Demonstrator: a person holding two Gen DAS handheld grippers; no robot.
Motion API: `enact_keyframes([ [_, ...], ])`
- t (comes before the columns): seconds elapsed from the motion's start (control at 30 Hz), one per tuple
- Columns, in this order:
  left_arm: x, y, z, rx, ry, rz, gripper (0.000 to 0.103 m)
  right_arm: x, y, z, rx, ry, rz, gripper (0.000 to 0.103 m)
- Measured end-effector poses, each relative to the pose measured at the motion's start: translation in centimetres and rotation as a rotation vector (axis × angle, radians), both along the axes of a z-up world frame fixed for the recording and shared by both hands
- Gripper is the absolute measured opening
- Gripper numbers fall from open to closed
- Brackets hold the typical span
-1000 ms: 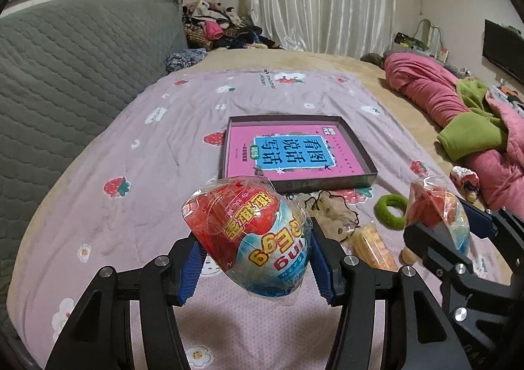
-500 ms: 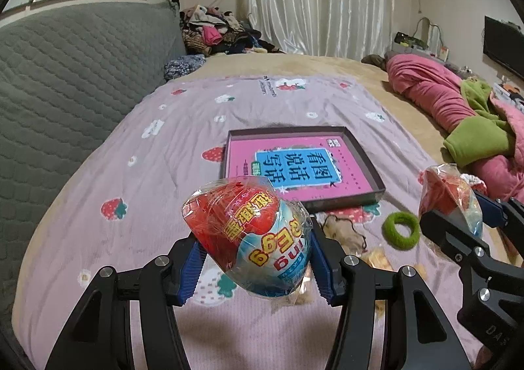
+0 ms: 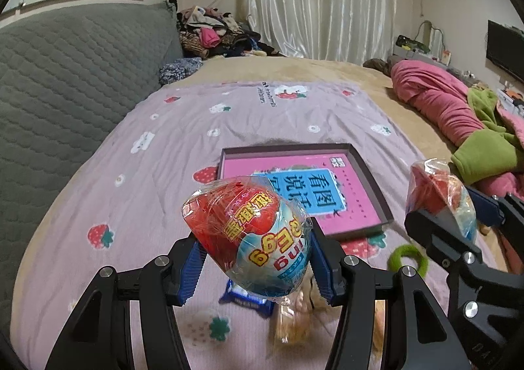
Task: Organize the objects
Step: 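Lift both held eggs and carry them over the pink tray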
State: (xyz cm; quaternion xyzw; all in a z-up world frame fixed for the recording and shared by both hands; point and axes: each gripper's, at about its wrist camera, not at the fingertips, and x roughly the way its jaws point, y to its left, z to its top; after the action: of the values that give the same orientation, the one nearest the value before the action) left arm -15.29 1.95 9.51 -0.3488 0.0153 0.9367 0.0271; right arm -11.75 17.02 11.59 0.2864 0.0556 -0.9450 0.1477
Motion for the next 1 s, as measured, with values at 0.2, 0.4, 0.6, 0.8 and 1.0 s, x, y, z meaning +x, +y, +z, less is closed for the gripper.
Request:
enact_keyframes([
  [0.2,-4.0,0.3,0.1,-0.018,0.003,0.006,0.059,-3.4,0.9,0.1,-0.008,-0.001,-0.016,0.052],
  [0.4,-8.0,0.4,-0.1,-0.011,-0.005,0.008,0.059,-7.2,1.4,0.5,-0.015,-0.006,-0.019,0.052],
  [0.6,-12.0,1.2,-1.2,-0.006,-0.045,-0.015,0.059,-11.1,1.2,0.3,0.007,-0.031,-0.005,0.052],
  [0.8,-15.1,1.0,-2.6,-0.002,-0.086,-0.017,0.059,-14.9,2.3,-0.9,-0.014,-0.086,-0.011,0.052],
  [1.0,-18.4,0.7,-4.6,0.032,-0.13,-0.016,0.059,-18.4,2.6,-3.6,-0.051,-0.173,-0.008,0.052],
])
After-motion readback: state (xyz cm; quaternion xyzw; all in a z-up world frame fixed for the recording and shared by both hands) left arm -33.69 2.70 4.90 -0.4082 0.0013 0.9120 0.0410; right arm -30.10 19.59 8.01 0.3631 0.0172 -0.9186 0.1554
